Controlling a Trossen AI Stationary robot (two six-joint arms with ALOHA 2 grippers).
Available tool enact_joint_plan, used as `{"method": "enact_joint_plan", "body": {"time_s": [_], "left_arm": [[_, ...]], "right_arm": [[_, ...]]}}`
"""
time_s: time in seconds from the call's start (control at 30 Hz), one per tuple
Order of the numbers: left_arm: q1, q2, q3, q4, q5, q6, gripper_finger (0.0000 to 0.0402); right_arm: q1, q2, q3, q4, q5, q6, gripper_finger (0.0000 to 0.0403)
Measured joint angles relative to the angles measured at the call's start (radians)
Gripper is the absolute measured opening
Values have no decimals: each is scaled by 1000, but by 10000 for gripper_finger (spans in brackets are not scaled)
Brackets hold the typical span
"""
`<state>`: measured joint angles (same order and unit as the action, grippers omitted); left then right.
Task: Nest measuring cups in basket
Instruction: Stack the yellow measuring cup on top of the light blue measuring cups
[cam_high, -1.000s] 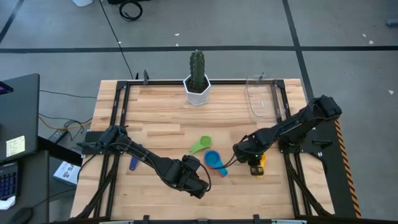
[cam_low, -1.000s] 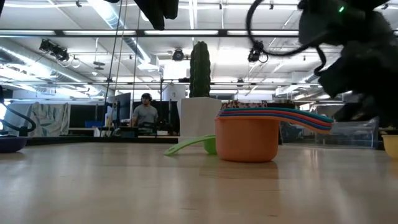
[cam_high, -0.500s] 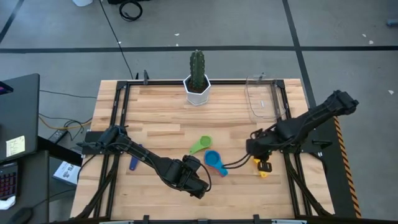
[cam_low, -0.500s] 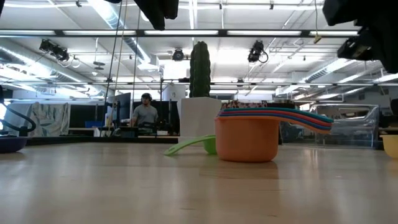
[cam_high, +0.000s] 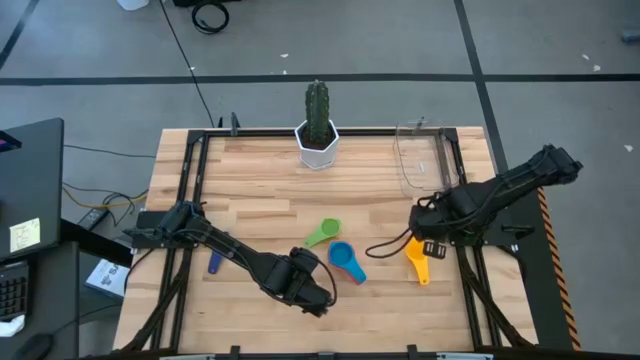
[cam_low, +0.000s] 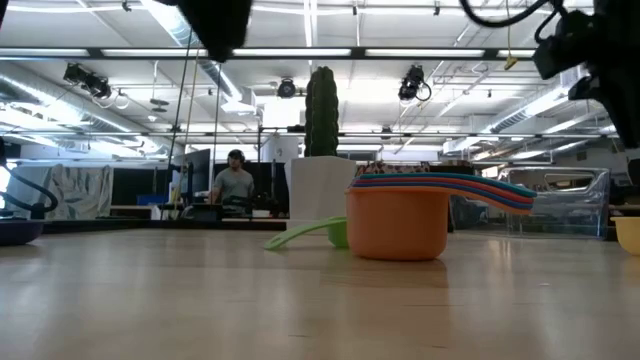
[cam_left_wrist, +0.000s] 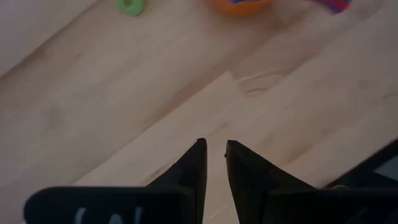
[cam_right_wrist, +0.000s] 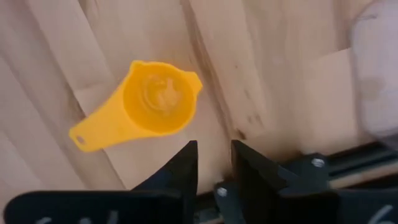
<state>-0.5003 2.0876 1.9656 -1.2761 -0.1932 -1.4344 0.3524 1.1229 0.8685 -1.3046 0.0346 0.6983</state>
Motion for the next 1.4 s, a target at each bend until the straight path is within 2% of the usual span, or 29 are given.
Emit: {"method": "enact_joint_plan", "body": {"time_s": [0.47,0.83,1.0,1.17,1.3,1.4], "left_arm": [[-23,-17,0,-298,14,6,66],[-26,-32,-11,-295,13,8,66],[-27,-32,-11,-295,14,9,66],[-26,-33,-11,-295,14,9,66],[-27,-33,-11,-295,14,9,66],[-27,-33,-11,-295,14,9,66]], "right_arm": [[-68,0,-142,275,-133,39,106],[-77,0,-307,367,-102,45,105],[-98,0,-372,506,-168,42,105],[-107,0,-420,635,-162,41,105],[-113,1,-446,654,-121,40,81],[-123,0,-450,658,-108,43,32]]}}
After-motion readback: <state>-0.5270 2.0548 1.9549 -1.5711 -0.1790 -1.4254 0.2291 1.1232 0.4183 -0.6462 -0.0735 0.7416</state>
